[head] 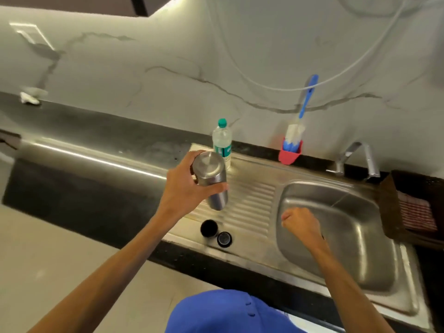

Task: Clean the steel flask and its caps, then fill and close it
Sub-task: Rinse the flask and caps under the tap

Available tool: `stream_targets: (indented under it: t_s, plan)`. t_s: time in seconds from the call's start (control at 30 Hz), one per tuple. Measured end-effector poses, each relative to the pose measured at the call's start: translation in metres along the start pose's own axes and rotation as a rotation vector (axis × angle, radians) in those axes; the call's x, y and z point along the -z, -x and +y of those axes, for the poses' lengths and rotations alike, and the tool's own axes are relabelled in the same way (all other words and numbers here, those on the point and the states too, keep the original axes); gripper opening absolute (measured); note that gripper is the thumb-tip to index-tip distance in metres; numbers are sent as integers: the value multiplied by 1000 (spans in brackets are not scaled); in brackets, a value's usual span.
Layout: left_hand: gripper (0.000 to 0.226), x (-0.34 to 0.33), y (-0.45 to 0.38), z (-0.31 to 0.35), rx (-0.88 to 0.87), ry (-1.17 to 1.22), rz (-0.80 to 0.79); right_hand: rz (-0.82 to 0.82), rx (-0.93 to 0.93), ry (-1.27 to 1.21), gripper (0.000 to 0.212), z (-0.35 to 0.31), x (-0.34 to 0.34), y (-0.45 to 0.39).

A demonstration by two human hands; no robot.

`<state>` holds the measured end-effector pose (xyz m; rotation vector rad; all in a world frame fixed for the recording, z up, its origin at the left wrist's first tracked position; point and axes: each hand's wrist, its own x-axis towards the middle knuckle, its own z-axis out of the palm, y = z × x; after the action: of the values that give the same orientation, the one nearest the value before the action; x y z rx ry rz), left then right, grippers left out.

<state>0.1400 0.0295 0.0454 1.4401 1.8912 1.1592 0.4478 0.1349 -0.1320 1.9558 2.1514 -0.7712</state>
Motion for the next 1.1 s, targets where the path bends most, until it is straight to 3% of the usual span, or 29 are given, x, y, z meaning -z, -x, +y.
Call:
stream_targets:
  t_s: [0.37,0.5,0.63,0.9,1.1]
  plan:
    - [80,42,31,-147,255,22,86,-65,205,-23,14,-106,-53,38]
    - [80,38,41,-172,288,43,87,-137,299,46,59,-122,-80,42]
    - [81,38,43,-183,281,54,88,-139,346,136,81,-136,-106,46]
    - [90,38,50,-202,330,43,0,-84,330,211,70,-145,-130,40]
    - [96,31,59,-206,419,49,31,-76,331,156,65,-138,-133,38]
